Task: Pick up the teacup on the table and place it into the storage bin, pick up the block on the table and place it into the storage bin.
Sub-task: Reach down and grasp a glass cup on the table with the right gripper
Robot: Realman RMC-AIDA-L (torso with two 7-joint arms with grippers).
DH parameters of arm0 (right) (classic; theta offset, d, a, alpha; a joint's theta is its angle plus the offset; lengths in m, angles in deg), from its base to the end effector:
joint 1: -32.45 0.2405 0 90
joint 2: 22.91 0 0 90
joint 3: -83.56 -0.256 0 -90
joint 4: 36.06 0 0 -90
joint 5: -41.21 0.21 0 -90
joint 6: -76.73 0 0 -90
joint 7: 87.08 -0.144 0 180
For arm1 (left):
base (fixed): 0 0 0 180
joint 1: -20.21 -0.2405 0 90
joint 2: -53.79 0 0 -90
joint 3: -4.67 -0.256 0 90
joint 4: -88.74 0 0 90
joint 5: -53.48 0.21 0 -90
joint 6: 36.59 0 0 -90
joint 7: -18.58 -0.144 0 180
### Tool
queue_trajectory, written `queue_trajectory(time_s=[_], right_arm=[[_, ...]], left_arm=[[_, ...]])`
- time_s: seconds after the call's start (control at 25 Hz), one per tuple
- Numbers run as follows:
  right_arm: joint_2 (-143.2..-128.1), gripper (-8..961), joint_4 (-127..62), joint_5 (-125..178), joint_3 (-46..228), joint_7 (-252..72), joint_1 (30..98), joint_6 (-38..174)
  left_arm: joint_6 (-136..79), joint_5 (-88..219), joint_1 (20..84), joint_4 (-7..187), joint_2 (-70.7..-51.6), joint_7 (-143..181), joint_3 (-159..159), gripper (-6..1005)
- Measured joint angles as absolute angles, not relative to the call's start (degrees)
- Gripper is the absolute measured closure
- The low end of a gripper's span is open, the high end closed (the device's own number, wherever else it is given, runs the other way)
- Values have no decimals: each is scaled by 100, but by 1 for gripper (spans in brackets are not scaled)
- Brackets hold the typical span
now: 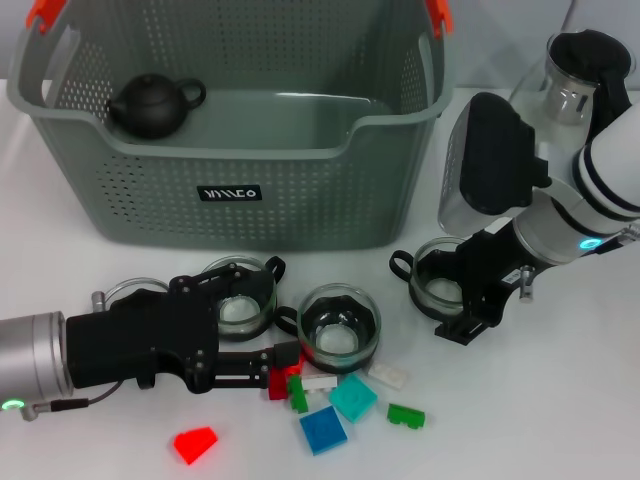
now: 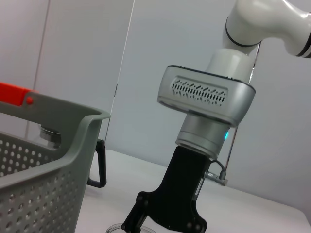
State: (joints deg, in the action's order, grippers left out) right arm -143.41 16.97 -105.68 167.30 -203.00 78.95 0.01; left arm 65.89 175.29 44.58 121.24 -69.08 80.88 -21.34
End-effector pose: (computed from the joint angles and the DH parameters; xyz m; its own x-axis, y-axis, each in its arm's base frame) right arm 0.1771 0.3773 -0.0652 0.8872 -0.1663 0.4304 -0.0970 -0.9792 -0.1784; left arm -0.2804 0.2611 -0.0206 0.7333 0.2536 0.6308 0.3850 -0.9196 -0.0778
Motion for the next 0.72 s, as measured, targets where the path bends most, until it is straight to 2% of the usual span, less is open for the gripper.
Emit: queue_trajectory(time_s=[0.12,0.56,0.72], right_arm=[[-14341,82,1694,-10661,16795,-20433,7906,53],[-14341,437,1728,-10695,16810,-20703,7911,59],[-14341,631,1714,-10697,16806,-20771,7912,44]], left_arm=[[6585,17529,4453,12124,-6908,8082,-2134,66],[6571,17529,4432,12114,-6908,8011,-2117,66],[6571,17529,4424,12110,-6908,8010,-2116,66]])
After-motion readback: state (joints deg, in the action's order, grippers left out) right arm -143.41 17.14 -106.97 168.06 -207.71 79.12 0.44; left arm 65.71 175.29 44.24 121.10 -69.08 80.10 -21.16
